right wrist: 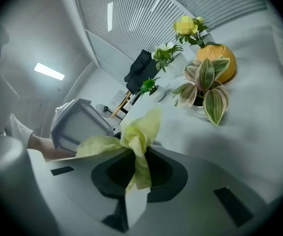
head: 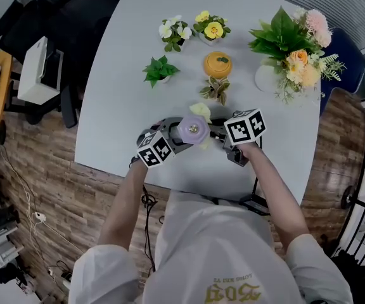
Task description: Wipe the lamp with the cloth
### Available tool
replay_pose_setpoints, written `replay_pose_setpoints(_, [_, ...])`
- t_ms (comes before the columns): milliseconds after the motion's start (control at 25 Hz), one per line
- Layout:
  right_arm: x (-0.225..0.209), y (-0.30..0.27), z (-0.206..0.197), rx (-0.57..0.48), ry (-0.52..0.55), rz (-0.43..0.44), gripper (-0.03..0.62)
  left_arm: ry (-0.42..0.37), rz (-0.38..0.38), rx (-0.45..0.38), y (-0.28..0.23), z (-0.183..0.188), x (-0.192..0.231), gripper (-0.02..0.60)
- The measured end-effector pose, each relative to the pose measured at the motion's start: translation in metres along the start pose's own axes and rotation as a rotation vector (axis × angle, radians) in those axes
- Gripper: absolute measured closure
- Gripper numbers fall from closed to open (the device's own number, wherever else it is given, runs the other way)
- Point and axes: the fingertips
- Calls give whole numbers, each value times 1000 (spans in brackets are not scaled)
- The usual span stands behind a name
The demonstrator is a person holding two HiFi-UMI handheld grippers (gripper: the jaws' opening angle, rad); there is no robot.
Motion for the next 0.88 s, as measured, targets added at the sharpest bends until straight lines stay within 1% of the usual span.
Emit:
replay_pose_setpoints(120, [-6,-5,-3,48,33,-37,542,0,1,1,0,0,0,302])
replay_pose_setpoints(400, [-13,-13,-2,84,60,-79,542,0,-2,1,1,0,-1,302])
replay_pose_setpoints(880, [-15,-32,10,93,89,-91,542,1,-2,-1,0,0,-2,302])
Point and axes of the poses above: the fingertips, and each gripper's own axes: y backward along the fingers, x to its left, z out of its top, and after that the axes turned 5 degrees about -y, right-handed
